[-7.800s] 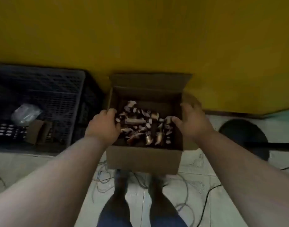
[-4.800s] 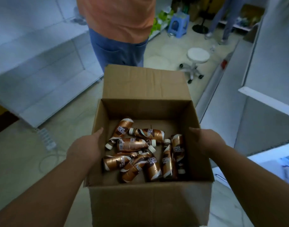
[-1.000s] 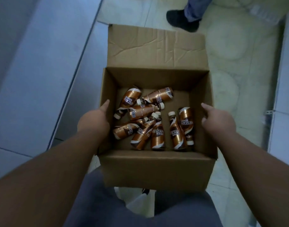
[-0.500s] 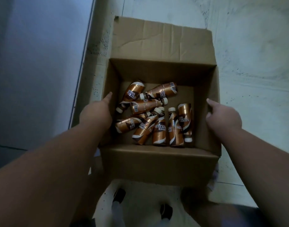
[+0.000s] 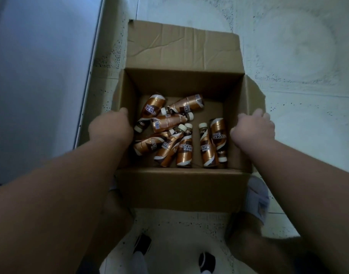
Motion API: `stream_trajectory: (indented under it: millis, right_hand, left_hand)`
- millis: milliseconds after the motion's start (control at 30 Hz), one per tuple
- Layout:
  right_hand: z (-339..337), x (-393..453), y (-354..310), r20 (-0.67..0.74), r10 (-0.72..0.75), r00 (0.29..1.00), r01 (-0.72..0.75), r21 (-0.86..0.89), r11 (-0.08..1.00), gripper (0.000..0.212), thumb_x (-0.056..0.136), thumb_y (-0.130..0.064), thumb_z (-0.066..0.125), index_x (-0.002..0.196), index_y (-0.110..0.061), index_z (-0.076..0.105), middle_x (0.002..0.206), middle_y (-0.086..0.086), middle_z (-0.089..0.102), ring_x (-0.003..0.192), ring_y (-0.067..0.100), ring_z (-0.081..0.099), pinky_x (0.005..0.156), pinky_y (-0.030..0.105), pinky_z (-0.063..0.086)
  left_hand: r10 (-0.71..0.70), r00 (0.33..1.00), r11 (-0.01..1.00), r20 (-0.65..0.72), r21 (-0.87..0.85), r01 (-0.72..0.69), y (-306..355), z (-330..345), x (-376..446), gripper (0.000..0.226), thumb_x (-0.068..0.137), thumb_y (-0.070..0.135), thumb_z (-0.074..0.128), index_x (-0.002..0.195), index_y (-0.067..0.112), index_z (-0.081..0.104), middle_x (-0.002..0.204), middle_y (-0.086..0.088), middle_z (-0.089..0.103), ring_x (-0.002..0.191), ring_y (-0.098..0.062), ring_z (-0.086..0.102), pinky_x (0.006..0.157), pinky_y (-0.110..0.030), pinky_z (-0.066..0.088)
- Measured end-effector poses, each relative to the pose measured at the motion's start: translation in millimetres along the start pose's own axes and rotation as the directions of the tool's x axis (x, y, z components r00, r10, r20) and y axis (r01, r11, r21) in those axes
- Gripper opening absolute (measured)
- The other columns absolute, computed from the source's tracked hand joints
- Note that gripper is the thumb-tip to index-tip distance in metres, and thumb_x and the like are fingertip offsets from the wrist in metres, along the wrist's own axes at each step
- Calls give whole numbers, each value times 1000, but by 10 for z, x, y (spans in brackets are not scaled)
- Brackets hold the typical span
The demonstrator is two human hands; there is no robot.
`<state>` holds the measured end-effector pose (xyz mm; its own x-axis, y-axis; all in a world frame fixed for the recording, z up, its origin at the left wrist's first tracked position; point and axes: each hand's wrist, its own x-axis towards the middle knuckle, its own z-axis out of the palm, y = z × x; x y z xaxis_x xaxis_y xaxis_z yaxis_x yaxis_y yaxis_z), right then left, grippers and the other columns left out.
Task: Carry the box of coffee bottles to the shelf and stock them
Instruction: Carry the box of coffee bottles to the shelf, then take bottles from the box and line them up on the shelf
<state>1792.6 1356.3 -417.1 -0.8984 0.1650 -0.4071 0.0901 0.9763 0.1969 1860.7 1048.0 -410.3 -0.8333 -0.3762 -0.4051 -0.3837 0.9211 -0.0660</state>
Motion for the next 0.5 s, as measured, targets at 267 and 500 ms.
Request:
stream_trajectory:
  millis: [267, 500]
  right_hand:
    - [480, -171, -766, 47, -393, 918, 351, 362, 864, 28, 89, -37, 58, 114, -23, 59, 103, 1, 58, 87, 14, 54, 70, 32, 49]
    - [944, 175, -1427, 423, -149, 894, -157, 607, 779, 31, 83, -46, 68, 81, -19, 53, 79, 2, 62, 68, 18, 60, 50, 29, 43]
  left_hand:
    - [200, 965, 969, 167, -179, -170, 350, 398, 17, 52, 86, 35, 63, 134, 23, 47, 127, -6, 52, 106, -26, 55, 86, -43, 51]
    - [156, 904, 987, 398, -100, -127, 498, 912, 517, 62, 84, 35, 65, 139, 19, 41, 135, -13, 47, 121, -33, 46, 99, -48, 43]
